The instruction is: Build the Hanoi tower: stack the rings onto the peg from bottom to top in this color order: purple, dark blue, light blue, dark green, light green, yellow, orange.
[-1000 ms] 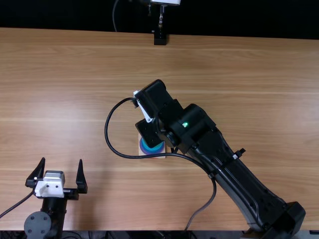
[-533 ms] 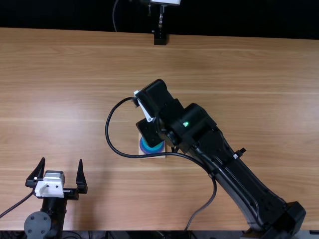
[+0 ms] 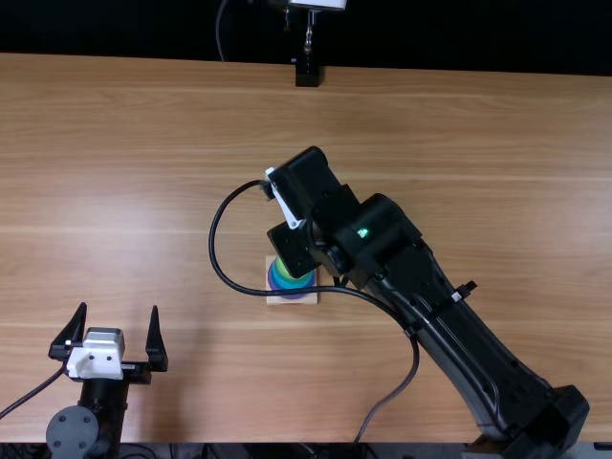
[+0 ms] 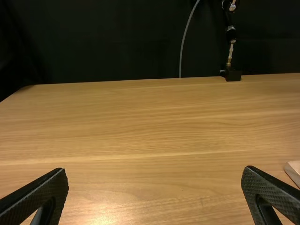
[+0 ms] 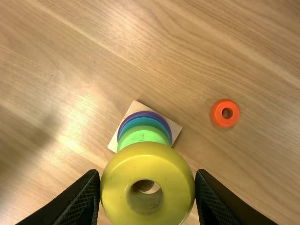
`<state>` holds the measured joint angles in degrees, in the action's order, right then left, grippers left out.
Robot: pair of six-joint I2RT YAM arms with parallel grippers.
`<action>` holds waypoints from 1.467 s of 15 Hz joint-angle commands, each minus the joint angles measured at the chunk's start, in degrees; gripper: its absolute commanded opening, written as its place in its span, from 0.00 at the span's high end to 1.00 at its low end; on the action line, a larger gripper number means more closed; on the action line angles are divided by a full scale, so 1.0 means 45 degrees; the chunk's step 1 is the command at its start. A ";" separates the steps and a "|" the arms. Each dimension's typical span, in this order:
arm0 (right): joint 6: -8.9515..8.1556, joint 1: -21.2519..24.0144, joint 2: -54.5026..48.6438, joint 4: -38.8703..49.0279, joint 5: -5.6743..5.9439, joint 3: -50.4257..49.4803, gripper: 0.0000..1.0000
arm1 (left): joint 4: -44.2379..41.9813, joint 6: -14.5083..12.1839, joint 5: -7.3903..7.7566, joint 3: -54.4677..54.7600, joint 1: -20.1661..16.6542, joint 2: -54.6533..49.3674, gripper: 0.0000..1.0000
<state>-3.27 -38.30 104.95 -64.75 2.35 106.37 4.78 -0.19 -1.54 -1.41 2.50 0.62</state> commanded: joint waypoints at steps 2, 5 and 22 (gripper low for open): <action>0.0023 0.0094 0.0058 0.0008 -0.0030 -0.0141 1.00 | 0.0204 -0.0170 -0.0126 0.0313 -0.0146 -0.0138 0.00; -0.0024 0.0094 0.0058 0.0032 -0.0007 -0.0102 0.59 | 0.0204 -0.0170 -0.0126 0.0313 -0.0146 -0.0138 0.00; -0.0164 0.2848 0.0878 0.5164 -0.0053 -0.1430 0.00 | 0.0204 -0.0170 -0.0126 0.0313 -0.0146 -0.0138 0.00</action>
<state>-3.53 -26.04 108.09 -41.74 2.22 100.92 4.78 -0.21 -1.54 -1.41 2.50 0.62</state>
